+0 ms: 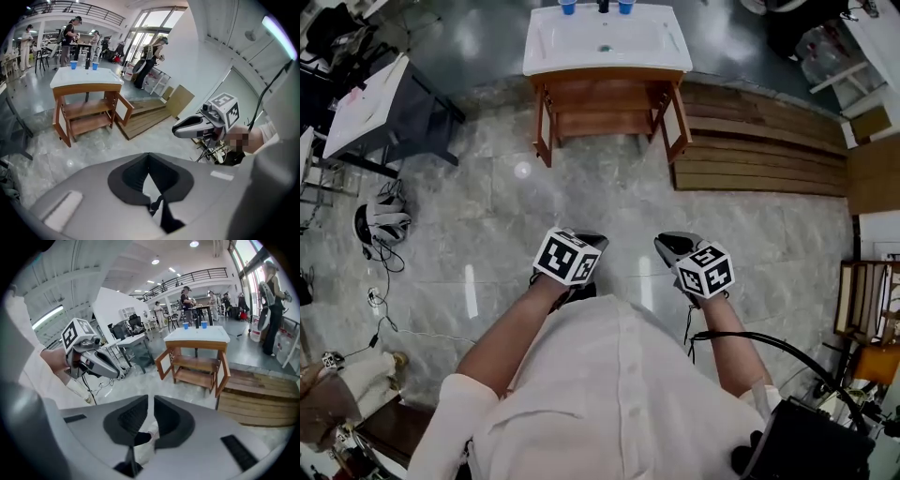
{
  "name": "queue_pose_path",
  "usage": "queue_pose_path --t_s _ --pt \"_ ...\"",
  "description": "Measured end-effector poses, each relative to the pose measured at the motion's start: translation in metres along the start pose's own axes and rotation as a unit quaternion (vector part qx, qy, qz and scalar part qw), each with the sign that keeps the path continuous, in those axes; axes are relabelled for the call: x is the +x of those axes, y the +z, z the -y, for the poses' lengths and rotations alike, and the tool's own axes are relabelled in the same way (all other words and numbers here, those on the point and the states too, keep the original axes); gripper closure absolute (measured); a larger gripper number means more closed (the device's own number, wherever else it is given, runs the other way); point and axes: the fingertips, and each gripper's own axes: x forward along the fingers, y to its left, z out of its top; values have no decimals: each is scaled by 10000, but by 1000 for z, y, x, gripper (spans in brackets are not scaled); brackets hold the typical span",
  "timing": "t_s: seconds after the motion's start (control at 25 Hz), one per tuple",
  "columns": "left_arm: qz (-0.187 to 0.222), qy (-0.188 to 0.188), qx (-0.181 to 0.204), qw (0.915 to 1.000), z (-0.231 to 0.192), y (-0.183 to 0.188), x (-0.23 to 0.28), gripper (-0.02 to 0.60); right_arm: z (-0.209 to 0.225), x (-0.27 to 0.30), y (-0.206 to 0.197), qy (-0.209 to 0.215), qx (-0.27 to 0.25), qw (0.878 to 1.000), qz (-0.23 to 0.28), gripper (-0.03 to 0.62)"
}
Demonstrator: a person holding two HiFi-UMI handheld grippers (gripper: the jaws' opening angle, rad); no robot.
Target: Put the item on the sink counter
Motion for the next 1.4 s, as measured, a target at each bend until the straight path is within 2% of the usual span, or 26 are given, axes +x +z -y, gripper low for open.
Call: queue_pose_path --t_s 0.12,0.24,0.4,0.56,0.64,0.68,0.96,1.16,1.4 --pt "-76 5 202 9998 -36 23 -16 575 12 27 42 -156 87 9998 26 586" --pt "-36 38 244 9997 -74 46 -31 575 24 53 84 -281 81 9995 83 585" --pt "138 103 77 9998 -115 76 -40 575 50 76 132 -410 66 9990 152 585" --pt "209 173 -174 9995 -149 103 -36 575 99 98 172 -604 -70 9980 186 577" --pt "216 211 -225 9993 -161 117 -30 575 130 107 189 -701 -130 9972 223 514" --pt "228 242 -244 9992 -169 126 -27 575 147 113 199 -732 -146 9969 256 508" --pt "250 456 -623 9967 -223 208 -4 575 288 140 284 -1010 -112 9935 505 508" --pt "197 513 -782 9954 -242 260 23 575 392 150 337 -1430 -276 9874 617 510" --pt "92 445 -957 9944 -260 298 53 575 501 174 366 -1943 -135 9796 496 509"
